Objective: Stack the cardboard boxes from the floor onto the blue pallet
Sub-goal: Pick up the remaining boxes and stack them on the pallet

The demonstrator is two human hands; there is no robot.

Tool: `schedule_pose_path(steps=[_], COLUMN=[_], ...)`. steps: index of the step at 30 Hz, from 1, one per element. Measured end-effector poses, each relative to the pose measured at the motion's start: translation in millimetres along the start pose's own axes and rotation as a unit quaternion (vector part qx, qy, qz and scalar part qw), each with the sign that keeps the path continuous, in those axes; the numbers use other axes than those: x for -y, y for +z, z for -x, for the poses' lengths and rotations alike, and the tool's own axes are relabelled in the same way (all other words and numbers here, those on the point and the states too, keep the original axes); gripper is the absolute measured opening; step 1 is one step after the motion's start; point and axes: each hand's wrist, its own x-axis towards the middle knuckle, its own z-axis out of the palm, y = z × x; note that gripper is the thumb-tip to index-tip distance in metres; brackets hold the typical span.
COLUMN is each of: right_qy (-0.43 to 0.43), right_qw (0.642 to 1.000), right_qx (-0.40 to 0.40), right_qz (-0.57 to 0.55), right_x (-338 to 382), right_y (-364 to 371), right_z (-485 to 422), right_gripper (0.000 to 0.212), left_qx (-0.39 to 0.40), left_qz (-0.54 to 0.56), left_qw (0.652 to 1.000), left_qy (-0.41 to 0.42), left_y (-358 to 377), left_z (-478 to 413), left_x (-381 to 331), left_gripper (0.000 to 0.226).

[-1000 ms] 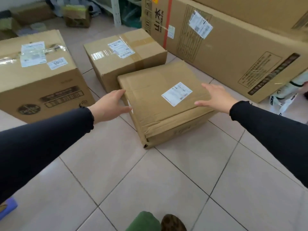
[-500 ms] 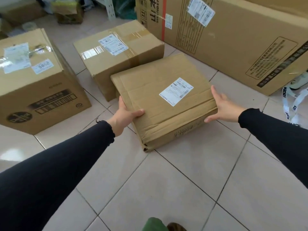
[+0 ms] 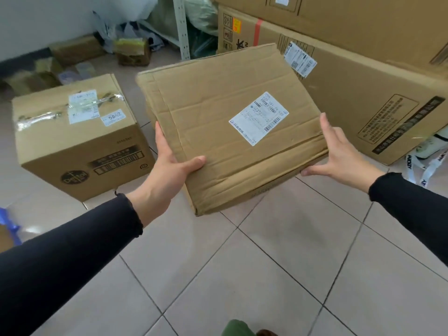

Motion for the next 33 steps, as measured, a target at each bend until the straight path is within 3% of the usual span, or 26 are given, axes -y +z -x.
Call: schedule_pose_path(steps=[6, 11, 16, 22, 24, 29, 33], right_qy=[-0.104, -0.214, -0.295, -0.369, -0.381, -0.392, -0.382], right_qw=[0.992, 0.972, 0.947, 0.912, 0.902, 0.885, 0.881], right_qx=[-0.055, -0.054, 0.015, 0.117, 0.15, 0.212, 0.241], right_qz=[-0.037, -0.08, -0.126, -0.136, -0.135, -0.136, -0.143], right_x=[130, 264, 385, 481, 501, 533, 544], right_y=[6, 51, 116, 187, 212, 263, 287], right_z=[-21, -33, -12, 45, 66, 104, 118], right_gripper=[0.144, 0.137, 0.131, 0.124, 0.121, 0.118, 0.115], left_qx=[-0.098, -0.223, -0.343, -0.416, -0.425, -0.432, -0.429], left_qz=[-0.035, -0.064, -0.066, -0.098, -0.099, -0.086, -0.087], left_qw=[0.989, 0.964, 0.933, 0.904, 0.899, 0.894, 0.894], left_qy=[0.101, 0.128, 0.092, 0.004, -0.027, -0.082, -0.097], left_y=[-107, -236, -357, -463, -490, -540, -559], left_z=[35, 84, 166, 282, 313, 369, 384], left_x=[-84, -123, -133, -117, -105, -68, -50], left_gripper=[0.115, 0.099, 0.093, 0.059, 0.063, 0.111, 0.113])
